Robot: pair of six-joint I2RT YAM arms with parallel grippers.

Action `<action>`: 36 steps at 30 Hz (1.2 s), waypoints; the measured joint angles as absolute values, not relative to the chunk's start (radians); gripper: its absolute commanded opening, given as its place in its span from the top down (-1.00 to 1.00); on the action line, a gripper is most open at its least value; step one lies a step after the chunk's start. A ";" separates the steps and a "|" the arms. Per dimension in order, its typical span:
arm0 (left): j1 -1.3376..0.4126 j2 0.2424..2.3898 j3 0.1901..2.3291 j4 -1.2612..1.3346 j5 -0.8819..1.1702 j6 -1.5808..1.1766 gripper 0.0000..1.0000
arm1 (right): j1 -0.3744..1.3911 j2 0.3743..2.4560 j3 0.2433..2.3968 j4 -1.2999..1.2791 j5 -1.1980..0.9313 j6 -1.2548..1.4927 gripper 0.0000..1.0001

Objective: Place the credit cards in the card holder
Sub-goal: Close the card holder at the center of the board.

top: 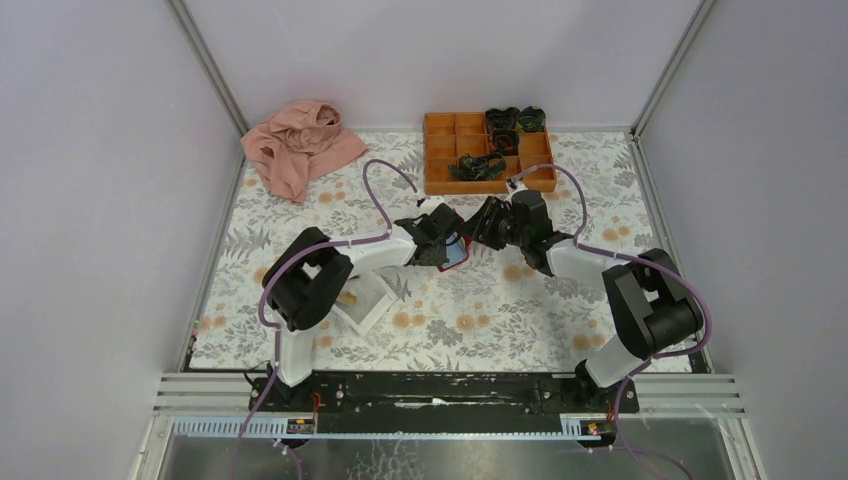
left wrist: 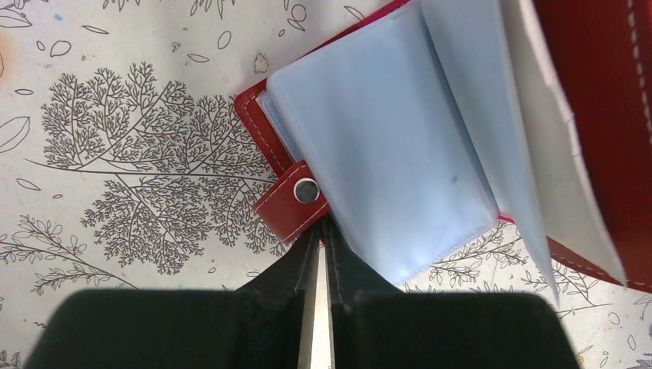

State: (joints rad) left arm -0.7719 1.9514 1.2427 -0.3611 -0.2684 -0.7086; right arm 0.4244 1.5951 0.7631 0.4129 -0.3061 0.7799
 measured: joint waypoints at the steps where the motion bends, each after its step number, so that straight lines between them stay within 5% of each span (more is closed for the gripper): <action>1: -0.772 1.952 1.243 -0.361 -0.268 -0.709 0.77 | 0.427 1.595 0.764 0.405 -0.307 0.777 -0.01; 36: -0.774 1.928 1.200 -0.316 -0.273 -0.734 0.78 | 0.498 1.608 0.724 0.487 -0.331 0.865 -0.01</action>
State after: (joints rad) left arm -0.7738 1.9282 1.1995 -0.3164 -0.2729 -0.7338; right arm 0.4980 1.6085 0.7238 0.4870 -0.3313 0.8650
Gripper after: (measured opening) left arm 0.116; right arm 0.503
